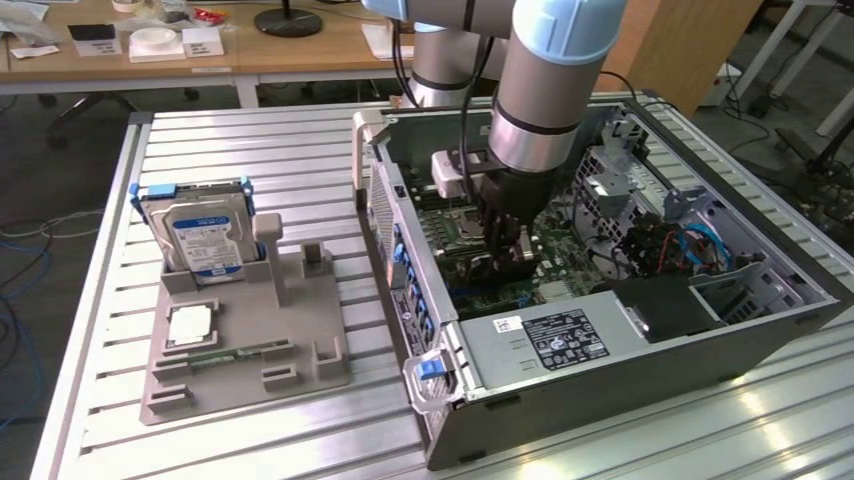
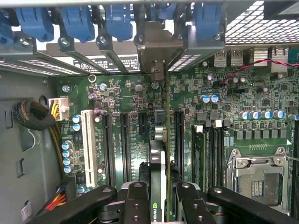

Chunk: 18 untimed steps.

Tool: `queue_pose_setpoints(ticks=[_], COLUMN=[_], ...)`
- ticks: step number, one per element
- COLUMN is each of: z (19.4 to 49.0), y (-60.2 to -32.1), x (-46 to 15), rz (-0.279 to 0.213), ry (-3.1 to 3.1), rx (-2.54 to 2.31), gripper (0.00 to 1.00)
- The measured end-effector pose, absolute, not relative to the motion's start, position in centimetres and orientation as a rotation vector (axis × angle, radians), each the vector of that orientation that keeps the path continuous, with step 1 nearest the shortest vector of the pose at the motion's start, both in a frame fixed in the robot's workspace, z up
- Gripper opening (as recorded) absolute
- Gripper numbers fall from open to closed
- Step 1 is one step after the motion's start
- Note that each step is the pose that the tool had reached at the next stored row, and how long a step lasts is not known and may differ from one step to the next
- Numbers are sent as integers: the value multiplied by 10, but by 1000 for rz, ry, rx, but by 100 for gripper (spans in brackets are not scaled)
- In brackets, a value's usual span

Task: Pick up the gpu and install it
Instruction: 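Insert the gpu into the slot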

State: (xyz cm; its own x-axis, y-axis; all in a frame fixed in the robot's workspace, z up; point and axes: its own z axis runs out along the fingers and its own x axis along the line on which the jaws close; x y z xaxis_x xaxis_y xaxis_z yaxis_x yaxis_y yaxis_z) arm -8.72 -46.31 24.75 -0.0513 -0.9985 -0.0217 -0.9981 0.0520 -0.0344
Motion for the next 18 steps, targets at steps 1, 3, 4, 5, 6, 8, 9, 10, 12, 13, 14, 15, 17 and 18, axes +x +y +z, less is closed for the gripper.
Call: queue_pose_setpoints(ticks=[1,3,4,5,6,8,9,10,12,13,14,15,17,18], z=[247,247,246,246,246,245,245,245,245,245,245,245,245,245], y=[-463,-463,-463,-463,-463,-463,-463,-463,-463,-463,-463,-463,-463,-463], x=[-87,-87,-88,-88,-88,-88,-88,-88,-88,-88,-88,-88,-88,-88], rz=[-15,-15,-15,-16,-16,-15,-15,-15,-15,-15,-15,-15,-15,-15], ry=[2249,2249,2249,2250,2250,2250,2250,2250,2250,2249,2249,2249,2249,2249], rx=[-2136,-2136,-2136,-2136,-2136,-2136,-2136,-2136,-2136,-2136,-2136,-2136,-2136,-2135], gripper=[27,27,27,27,27,27,27,27,27,27,27,27,27,27])
